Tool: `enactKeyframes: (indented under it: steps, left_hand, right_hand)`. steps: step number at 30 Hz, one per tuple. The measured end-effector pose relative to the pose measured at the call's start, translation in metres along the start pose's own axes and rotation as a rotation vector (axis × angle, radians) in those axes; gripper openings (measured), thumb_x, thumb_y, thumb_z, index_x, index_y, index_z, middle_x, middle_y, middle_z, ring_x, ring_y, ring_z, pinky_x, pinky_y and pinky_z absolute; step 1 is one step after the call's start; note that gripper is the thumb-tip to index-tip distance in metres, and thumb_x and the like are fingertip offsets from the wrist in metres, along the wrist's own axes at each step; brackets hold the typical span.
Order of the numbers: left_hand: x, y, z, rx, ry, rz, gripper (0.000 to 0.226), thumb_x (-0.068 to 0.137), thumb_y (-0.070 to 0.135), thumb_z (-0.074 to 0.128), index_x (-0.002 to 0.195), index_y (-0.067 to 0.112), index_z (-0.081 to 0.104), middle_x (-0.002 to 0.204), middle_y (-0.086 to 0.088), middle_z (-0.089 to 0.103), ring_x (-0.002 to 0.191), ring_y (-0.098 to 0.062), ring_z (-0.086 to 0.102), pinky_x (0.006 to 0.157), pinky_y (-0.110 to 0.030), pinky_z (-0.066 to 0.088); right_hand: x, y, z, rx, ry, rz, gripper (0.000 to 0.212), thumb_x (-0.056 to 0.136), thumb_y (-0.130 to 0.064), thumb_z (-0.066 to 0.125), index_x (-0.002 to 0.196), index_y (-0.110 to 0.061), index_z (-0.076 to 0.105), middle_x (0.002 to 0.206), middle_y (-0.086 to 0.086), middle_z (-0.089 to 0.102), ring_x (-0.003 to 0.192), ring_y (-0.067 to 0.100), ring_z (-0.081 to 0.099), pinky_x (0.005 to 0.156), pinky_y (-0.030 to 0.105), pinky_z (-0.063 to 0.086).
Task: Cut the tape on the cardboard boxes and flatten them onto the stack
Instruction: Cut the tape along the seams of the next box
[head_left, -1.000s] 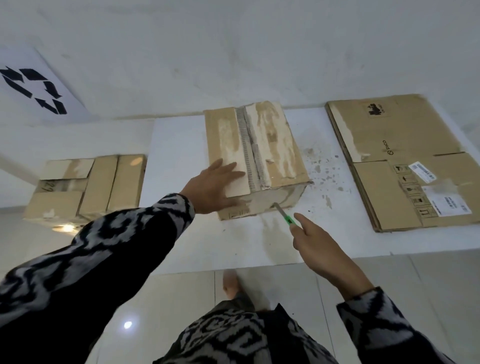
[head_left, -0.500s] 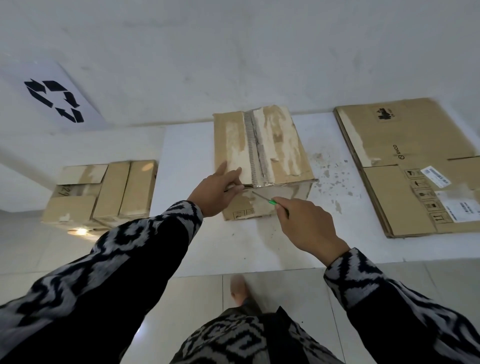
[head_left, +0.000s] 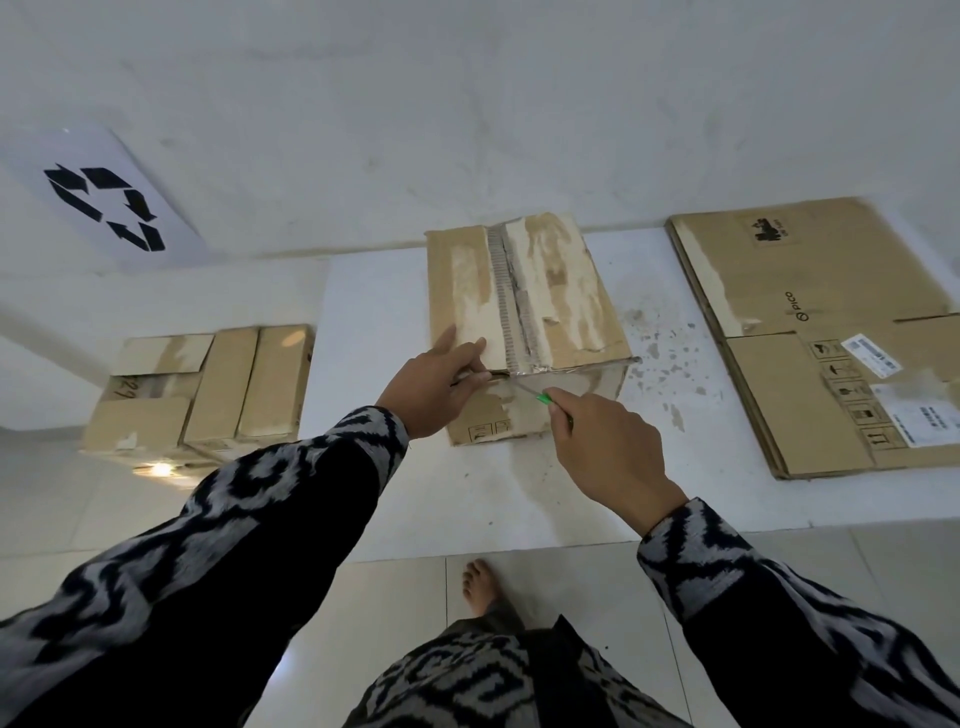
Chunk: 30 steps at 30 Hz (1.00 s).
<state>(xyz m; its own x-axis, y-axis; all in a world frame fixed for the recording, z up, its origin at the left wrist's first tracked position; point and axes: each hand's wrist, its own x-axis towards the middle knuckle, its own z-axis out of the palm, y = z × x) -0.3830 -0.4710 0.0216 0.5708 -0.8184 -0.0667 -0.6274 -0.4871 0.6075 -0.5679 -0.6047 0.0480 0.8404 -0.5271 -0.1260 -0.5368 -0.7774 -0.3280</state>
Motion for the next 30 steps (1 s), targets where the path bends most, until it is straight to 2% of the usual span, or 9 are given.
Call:
enactKeyframes:
  steps: [4, 5, 7, 10, 12, 16, 20, 30]
  left_hand:
    - [0.0, -0.001, 0.002, -0.002, -0.006, -0.006, 0.009, 0.101, 0.029, 0.052, 0.097, 0.036, 0.049, 0.145, 0.004, 0.053, 0.15, -0.01, 0.012, 0.109, -0.038, 0.036]
    - [0.0, -0.003, 0.004, -0.002, -0.007, -0.016, 0.004, 0.101, 0.029, 0.052, 0.101, 0.032, 0.053, 0.144, 0.005, 0.053, 0.15, -0.01, 0.012, 0.109, -0.039, 0.036]
    - [0.0, -0.006, 0.009, 0.015, -0.024, -0.027, 0.02, 0.102, 0.029, 0.051, 0.119, 0.021, 0.057, 0.142, 0.009, 0.054, 0.151, -0.01, 0.009, 0.109, -0.039, 0.036]
    - [-0.003, -0.005, 0.017, 0.069, -0.038, -0.036, 0.04, 0.104, 0.031, 0.045, 0.141, 0.018, 0.047, 0.137, 0.012, 0.056, 0.151, -0.011, 0.005, 0.105, -0.038, 0.037]
    - [-0.004, -0.005, 0.021, 0.076, -0.006, -0.032, 0.044, 0.104, 0.03, 0.043, 0.147, 0.016, 0.041, 0.131, 0.012, 0.06, 0.151, -0.013, 0.005, 0.102, -0.038, 0.038]
    - [-0.004, -0.006, 0.024, 0.093, 0.011, -0.027, 0.044, 0.105, 0.029, 0.042, 0.146, 0.015, 0.041, 0.127, 0.009, 0.062, 0.152, -0.016, 0.008, 0.1, -0.041, 0.043]
    - [-0.003, -0.008, 0.029, 0.1, 0.026, -0.03, 0.043, 0.105, 0.031, 0.041, 0.145, 0.015, 0.041, 0.127, 0.008, 0.062, 0.152, -0.019, 0.008, 0.099, -0.044, 0.044]
    - [-0.002, -0.011, 0.036, 0.118, 0.052, -0.044, 0.045, 0.105, 0.03, 0.041, 0.147, 0.015, 0.038, 0.132, 0.005, 0.059, 0.152, -0.023, 0.01, 0.1, -0.048, 0.044]
  right_hand:
    - [0.004, -0.003, 0.006, -0.02, -0.011, 0.011, 0.036, 0.105, -0.037, 0.028, 0.129, -0.035, 0.055, 0.082, -0.005, 0.052, 0.067, 0.019, 0.051, 0.053, 0.028, 0.033]
    - [0.004, -0.005, 0.008, -0.029, -0.011, 0.018, 0.036, 0.106, -0.037, 0.028, 0.131, -0.034, 0.055, 0.083, -0.005, 0.052, 0.067, 0.019, 0.05, 0.054, 0.028, 0.033]
    - [0.002, -0.008, 0.013, -0.067, -0.012, 0.033, 0.037, 0.106, -0.036, 0.028, 0.132, -0.031, 0.054, 0.084, -0.005, 0.049, 0.067, 0.019, 0.048, 0.054, 0.028, 0.033]
    - [-0.007, -0.006, 0.019, -0.097, -0.002, 0.075, 0.037, 0.107, -0.035, 0.026, 0.132, -0.028, 0.052, 0.087, -0.005, 0.049, 0.068, 0.018, 0.046, 0.055, 0.029, 0.033]
    - [-0.009, -0.008, 0.024, -0.089, 0.001, 0.089, 0.036, 0.107, -0.033, 0.026, 0.134, -0.027, 0.048, 0.091, -0.004, 0.05, 0.069, 0.019, 0.047, 0.056, 0.029, 0.034]
    - [-0.009, -0.01, 0.032, -0.033, 0.011, 0.108, 0.039, 0.106, -0.032, 0.028, 0.142, -0.029, 0.042, 0.101, -0.002, 0.055, 0.076, 0.021, 0.052, 0.057, 0.029, 0.034]
    - [-0.01, -0.008, 0.032, -0.03, 0.028, 0.145, 0.036, 0.106, -0.033, 0.029, 0.137, -0.029, 0.045, 0.098, -0.004, 0.054, 0.07, 0.019, 0.044, 0.055, 0.028, 0.032]
    - [-0.002, -0.013, 0.027, -0.118, 0.031, 0.108, 0.032, 0.106, -0.029, 0.029, 0.129, -0.027, 0.051, 0.095, -0.002, 0.055, 0.068, 0.019, 0.046, 0.047, 0.025, 0.025]
